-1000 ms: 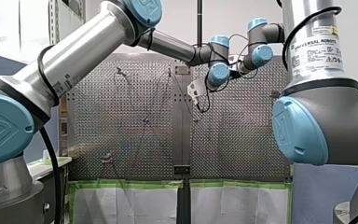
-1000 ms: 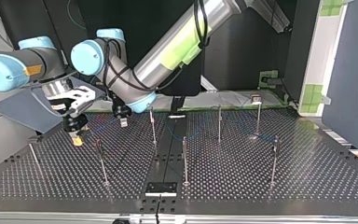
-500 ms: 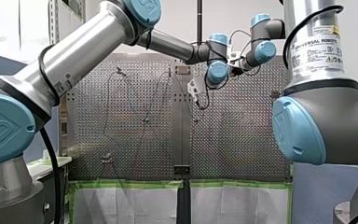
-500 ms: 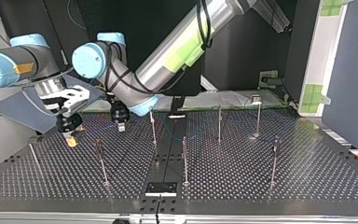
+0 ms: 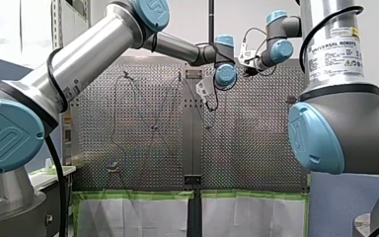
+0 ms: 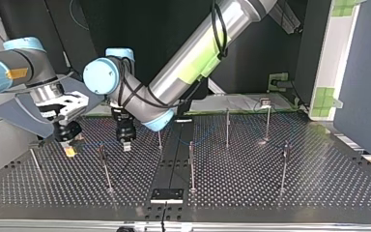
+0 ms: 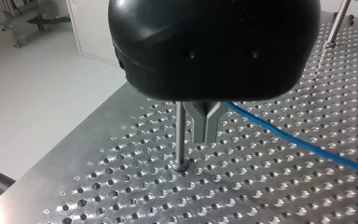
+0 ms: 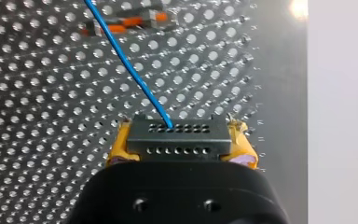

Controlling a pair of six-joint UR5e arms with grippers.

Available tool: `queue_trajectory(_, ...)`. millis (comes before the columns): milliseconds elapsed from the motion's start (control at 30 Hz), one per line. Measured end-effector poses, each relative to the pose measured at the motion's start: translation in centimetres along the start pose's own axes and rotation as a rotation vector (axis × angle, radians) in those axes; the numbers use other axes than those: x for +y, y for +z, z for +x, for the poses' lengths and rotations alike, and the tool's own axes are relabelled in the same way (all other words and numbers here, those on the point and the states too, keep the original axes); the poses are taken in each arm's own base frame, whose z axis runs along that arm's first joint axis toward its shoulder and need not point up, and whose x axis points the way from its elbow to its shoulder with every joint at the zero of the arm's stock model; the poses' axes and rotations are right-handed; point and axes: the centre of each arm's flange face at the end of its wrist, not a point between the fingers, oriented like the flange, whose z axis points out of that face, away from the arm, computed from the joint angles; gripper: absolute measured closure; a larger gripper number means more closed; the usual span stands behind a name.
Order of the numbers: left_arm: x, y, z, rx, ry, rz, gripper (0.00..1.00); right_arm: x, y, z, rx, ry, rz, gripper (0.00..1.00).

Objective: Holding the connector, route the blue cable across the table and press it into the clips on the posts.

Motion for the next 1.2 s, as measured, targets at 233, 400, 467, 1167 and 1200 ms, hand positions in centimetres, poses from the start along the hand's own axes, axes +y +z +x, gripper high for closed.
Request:
queue_trajectory(233,0.2,1.5,-0.4,-0.020,-0.013,0.042,1.00,0.0,0.2,0.4,0.001,0.006,0.016,1.00)
queue_trajectory(400,0.2,2.3,-0.6,-0.030,-0.018,0.081,1.00,0.1,0.5,-0.2,-0.008,0.008,0.022,1.00)
queue_trajectory(467,0.2,2.6,-0.6,-0.030,-0.019,0.093,1.00,0.3,0.7,-0.6,-0.015,0.008,0.022,1.00)
queue_trajectory(1167,2.3,4.8,2.2,0.020,0.021,0.136,1.00,3.1,2.3,-2.0,-0.025,0.015,0.017,1.00)
queue_trajectory(1200,2.3,4.7,2.3,0.024,0.022,0.136,0.87,3.2,2.3,-1.9,-0.025,0.014,0.018,1.00)
